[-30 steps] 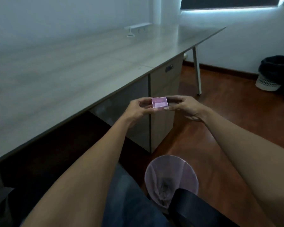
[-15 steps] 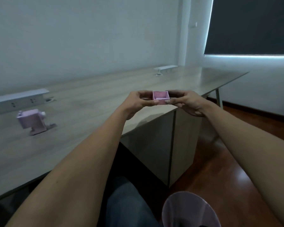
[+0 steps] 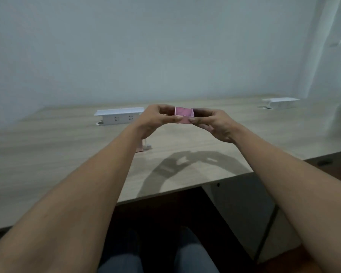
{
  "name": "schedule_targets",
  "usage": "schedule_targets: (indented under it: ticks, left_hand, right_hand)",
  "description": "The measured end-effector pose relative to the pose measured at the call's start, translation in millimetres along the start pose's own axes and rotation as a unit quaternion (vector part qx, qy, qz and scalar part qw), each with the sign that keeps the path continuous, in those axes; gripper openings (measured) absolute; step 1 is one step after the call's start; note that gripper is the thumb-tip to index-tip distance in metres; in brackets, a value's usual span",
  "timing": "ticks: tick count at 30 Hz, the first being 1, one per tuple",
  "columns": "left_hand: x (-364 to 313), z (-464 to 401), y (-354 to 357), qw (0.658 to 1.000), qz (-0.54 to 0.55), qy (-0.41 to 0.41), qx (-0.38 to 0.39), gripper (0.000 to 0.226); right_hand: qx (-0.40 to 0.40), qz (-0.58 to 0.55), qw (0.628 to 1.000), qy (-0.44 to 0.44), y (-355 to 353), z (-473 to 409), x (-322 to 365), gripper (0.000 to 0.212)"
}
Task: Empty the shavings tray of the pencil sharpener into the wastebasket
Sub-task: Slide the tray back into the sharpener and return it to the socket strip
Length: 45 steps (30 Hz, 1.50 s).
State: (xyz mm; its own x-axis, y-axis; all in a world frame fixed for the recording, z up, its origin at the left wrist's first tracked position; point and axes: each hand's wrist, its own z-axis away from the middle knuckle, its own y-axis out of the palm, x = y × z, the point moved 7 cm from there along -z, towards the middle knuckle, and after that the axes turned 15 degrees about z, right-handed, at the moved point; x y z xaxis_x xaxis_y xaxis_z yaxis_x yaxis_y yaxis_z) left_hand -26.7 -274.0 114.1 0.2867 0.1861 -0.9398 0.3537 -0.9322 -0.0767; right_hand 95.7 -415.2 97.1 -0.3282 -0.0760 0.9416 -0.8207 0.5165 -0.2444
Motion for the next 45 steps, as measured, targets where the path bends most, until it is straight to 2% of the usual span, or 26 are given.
schedule_targets:
  ticks: [9, 12, 14, 19, 31, 37, 45]
  left_hand:
    - [-14, 57, -129, 0.993, -0.022, 0.001, -0.114, 0.040]
    - [-9, 71, -162, 0.986, -0.008, 0.001, -0.166, 0.040]
    - [-1, 79, -184, 0.980, 0.004, -0.006, -0.198, 0.035]
    - [27, 99, -220, 0.972, 0.016, -0.030, -0.231, 0.038]
    - [101, 131, -221, 0.958, 0.000, -0.136, -0.252, 0.043]
    - [107, 121, -204, 0.964, -0.008, -0.150, -0.221, 0.035]
    - [113, 103, -190, 0.969, -0.004, -0.145, -0.202, 0.036]
  right_hand:
    - [0.091, -0.020, 0.995, -0.037, 122, -82, 19, 0.035]
    - [0.070, -0.020, 0.997, -0.030, 138, -103, 6, 0.052]
    - [0.043, 0.019, 0.999, -0.028, 141, -114, -6, 0.062]
    - [0.013, 0.080, 0.997, -0.019, 144, -122, -36, 0.059]
    - [0.056, 0.105, 0.993, 0.001, 151, -125, -70, 0.058]
    - [0.054, 0.093, 0.994, 0.001, 150, -127, -78, 0.055]
    - [0.053, 0.077, 0.996, -0.002, 152, -129, -85, 0.053]
